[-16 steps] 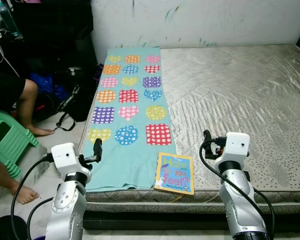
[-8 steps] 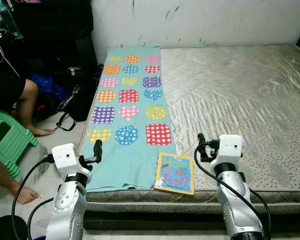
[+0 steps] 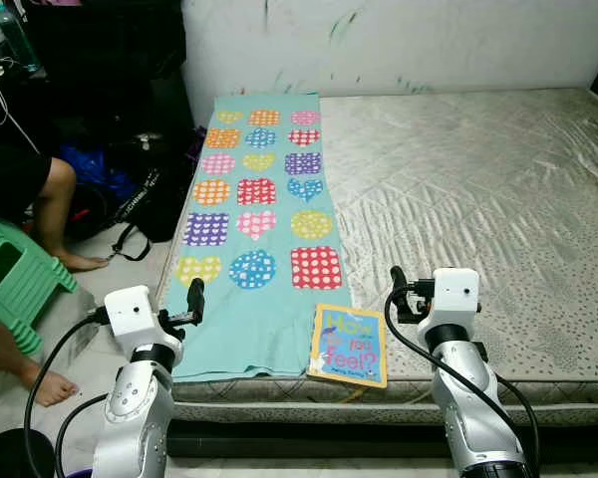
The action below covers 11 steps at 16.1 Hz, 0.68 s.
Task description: Clean up the room
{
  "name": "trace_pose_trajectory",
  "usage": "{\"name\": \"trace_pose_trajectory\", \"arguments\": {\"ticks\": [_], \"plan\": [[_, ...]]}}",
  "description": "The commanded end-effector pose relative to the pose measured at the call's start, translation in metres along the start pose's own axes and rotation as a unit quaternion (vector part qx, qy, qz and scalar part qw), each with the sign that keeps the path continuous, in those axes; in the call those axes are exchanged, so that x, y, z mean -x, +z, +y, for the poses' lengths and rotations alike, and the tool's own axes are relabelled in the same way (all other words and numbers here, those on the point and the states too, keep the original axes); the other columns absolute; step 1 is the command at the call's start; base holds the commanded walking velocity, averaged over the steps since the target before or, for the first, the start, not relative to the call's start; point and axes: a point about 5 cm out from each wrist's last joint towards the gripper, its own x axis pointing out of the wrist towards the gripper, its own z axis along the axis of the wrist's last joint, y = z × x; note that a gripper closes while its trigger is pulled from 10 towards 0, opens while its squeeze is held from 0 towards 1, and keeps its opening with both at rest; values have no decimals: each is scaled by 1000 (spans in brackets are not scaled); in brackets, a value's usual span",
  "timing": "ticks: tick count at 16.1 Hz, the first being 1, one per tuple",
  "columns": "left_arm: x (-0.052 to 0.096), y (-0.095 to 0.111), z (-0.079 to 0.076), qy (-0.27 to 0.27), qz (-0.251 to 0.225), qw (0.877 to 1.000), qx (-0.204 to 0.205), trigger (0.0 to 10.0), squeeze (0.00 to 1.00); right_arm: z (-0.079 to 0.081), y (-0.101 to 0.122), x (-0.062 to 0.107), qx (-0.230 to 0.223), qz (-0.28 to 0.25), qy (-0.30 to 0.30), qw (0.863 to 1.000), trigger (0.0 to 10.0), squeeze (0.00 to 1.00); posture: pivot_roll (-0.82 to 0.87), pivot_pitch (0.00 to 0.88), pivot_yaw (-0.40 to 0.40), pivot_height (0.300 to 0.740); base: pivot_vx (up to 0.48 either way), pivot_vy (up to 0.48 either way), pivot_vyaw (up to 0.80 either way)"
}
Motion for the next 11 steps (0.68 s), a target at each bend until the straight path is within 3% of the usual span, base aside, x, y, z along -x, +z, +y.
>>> {"name": "trace_pose_trajectory", "arguments": {"ticks": [1,7,11], "plan": [[-2,0,2,1,4,1000,-8,10000,0,4,-1,-1,1,3,11,1000,10000,0,-91,0,54,740,0,0,0],[2,0,-1,-5,2,1000,-24,10000,0,8,-3,4,1,12,32,999,10000,0,-85,0,50,740,0,0,0],[18,-1,-6,-16,17,999,-32,10000,0,9,-7,23,19,36,54,998,10000,0,-80,25,46,740,0,0,0]]}}
